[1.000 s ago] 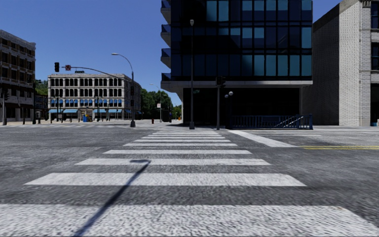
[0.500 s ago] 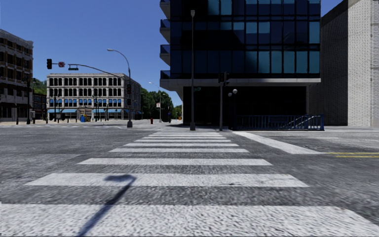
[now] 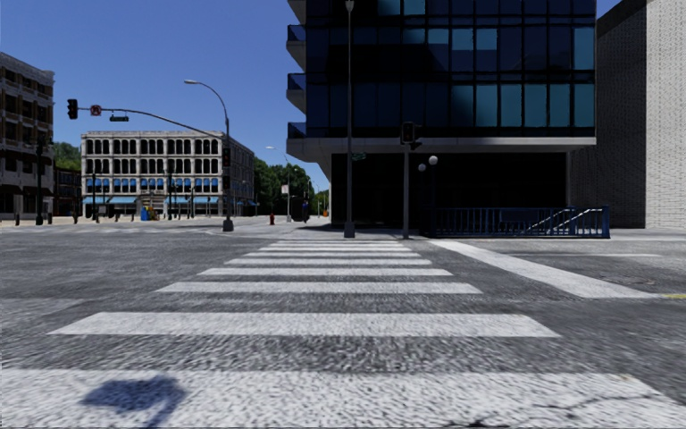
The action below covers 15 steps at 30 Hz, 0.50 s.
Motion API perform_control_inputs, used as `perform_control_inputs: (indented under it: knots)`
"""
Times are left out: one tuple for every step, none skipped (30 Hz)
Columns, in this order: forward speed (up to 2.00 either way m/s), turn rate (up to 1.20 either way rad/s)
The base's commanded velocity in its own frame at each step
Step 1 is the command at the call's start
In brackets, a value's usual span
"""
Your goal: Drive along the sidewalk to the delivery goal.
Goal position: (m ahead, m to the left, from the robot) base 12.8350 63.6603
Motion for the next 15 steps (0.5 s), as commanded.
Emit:
perform_control_inputs:
  knots:
    - [1.95, 0.0]
    - [1.95, 0.0]
    - [1.95, 0.0]
    - [1.95, 0.0]
    - [1.95, 0.0]
    - [1.95, 0.0]
    - [1.95, 0.0]
    - [1.95, 0.0]
    - [1.95, 0.0]
    - [1.95, 0.0]
    - [1.95, 0.0]
    - [1.95, 0.0]
    - [1.95, 0.0]
    - [1.95, 0.0]
    - [1.95, 0.0]
